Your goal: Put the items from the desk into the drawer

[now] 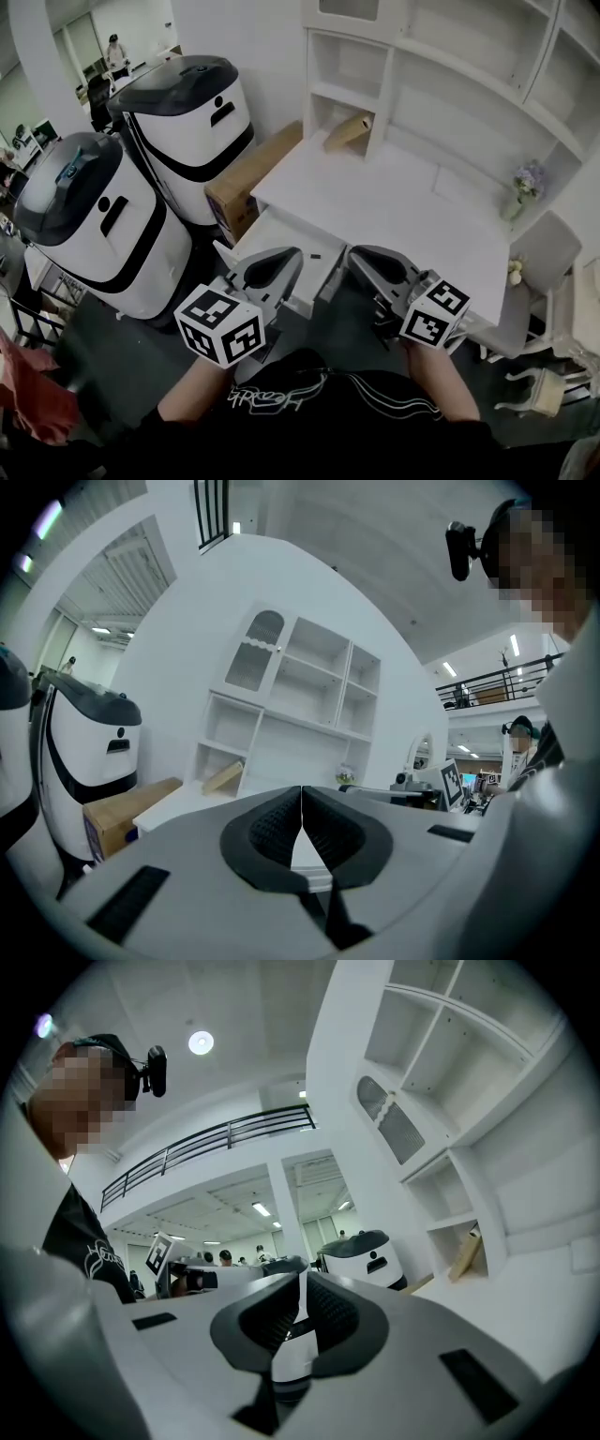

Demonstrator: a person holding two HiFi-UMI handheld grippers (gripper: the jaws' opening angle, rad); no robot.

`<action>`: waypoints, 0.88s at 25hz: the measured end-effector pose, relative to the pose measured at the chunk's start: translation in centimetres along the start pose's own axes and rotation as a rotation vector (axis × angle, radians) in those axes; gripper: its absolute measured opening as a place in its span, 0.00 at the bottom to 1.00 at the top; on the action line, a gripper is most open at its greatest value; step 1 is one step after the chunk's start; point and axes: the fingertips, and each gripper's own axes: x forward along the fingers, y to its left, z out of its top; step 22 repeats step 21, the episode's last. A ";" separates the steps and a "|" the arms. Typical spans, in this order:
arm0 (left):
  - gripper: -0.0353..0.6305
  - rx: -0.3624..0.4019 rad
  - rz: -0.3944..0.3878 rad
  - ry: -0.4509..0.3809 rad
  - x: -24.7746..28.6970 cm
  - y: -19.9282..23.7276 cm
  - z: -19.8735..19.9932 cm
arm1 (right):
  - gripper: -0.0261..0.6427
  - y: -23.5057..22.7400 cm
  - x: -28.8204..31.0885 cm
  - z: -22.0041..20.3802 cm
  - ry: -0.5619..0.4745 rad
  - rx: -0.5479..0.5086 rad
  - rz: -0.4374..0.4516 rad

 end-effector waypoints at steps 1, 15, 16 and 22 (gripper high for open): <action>0.09 0.006 0.003 -0.004 -0.3 -0.1 0.1 | 0.12 0.3 -0.1 -0.1 0.002 0.005 0.003; 0.09 0.005 0.002 -0.024 -1.4 -2.3 -0.1 | 0.12 1.6 -1.8 -0.6 0.036 0.015 -0.014; 0.09 0.003 0.004 -0.025 -1.4 -2.4 0.0 | 0.12 1.7 -1.9 -0.6 0.037 0.017 -0.012; 0.09 -0.011 0.004 -0.016 -1.4 -3.2 -0.4 | 0.12 2.1 -2.9 -0.6 0.038 0.025 -0.013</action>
